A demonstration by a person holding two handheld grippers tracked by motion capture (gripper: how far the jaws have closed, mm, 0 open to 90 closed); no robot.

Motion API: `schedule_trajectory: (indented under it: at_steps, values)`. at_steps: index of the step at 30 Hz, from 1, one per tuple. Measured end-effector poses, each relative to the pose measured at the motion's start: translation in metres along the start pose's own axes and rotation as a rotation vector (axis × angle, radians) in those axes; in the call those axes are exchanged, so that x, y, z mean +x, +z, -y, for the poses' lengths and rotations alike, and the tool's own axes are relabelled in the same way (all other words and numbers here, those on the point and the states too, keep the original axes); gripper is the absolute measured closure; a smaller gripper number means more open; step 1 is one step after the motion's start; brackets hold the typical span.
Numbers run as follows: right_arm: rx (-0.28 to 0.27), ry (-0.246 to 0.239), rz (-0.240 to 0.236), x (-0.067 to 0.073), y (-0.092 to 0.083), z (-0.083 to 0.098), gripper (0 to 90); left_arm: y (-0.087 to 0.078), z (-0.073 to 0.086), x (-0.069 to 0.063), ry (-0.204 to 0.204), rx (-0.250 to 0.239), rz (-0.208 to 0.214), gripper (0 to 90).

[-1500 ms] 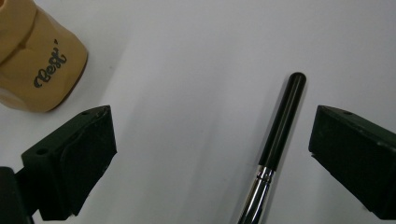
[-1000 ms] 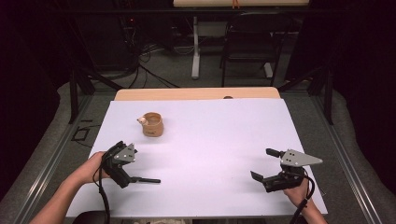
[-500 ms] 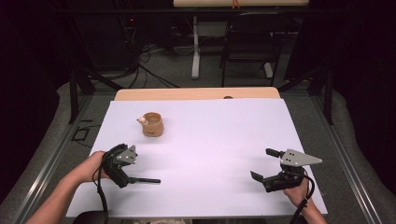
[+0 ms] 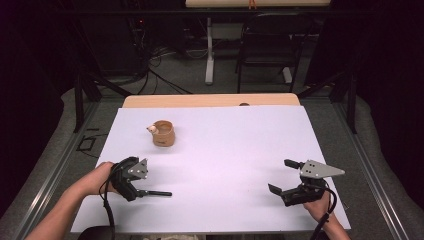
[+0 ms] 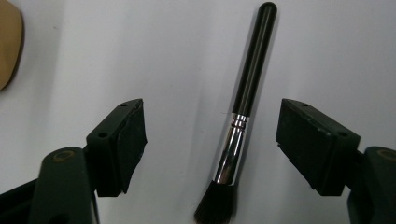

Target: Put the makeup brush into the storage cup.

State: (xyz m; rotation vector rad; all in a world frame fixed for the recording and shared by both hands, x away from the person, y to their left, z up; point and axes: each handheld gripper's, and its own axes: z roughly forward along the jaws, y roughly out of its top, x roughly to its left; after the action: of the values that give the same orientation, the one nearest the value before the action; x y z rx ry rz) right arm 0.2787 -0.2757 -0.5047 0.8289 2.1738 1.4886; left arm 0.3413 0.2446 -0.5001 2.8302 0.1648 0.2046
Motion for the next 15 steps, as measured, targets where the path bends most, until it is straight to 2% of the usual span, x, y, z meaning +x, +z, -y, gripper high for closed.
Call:
schedule_trajectory:
  at_steps: [8, 15]
  values:
    - [0.002, -0.001, -0.001, 0.0001, 0.0002, 0.0, 0.0, 0.0011, -0.0001, -0.0007, 0.012, 0.009, 0.013, 33.9]
    - [0.006, -0.001, -0.003, -0.0001, 0.0002, 0.0, 0.0, 0.0024, 0.0007, -0.0013, 0.023, 0.033, 0.046, 41.6]
